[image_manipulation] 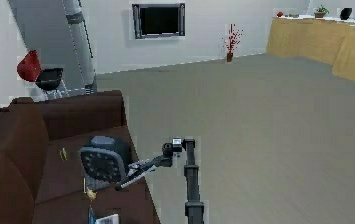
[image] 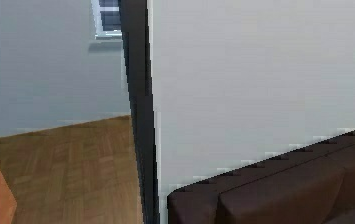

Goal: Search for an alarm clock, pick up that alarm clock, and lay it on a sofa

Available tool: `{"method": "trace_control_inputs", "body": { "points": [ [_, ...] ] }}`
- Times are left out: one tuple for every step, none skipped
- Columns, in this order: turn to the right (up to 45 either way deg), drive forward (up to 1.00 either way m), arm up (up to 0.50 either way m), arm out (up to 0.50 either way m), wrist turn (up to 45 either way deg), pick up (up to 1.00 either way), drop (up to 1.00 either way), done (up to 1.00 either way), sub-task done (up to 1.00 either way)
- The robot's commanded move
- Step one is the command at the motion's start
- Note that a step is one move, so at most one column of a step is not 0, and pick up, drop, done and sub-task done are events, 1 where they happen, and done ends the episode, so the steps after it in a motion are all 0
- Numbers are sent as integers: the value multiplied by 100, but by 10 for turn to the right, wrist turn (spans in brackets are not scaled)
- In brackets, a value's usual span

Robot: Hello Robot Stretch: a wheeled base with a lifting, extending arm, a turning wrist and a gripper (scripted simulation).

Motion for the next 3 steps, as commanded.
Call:
{"method": "trace_control_inputs", "body": {
  "points": [
    [0,0,0,0,0,0,100,0,0],
    [0,0,10,0,0,0,0,0,0],
    [0,0,0,-8,0,0,0,0,0]
  ]
}}
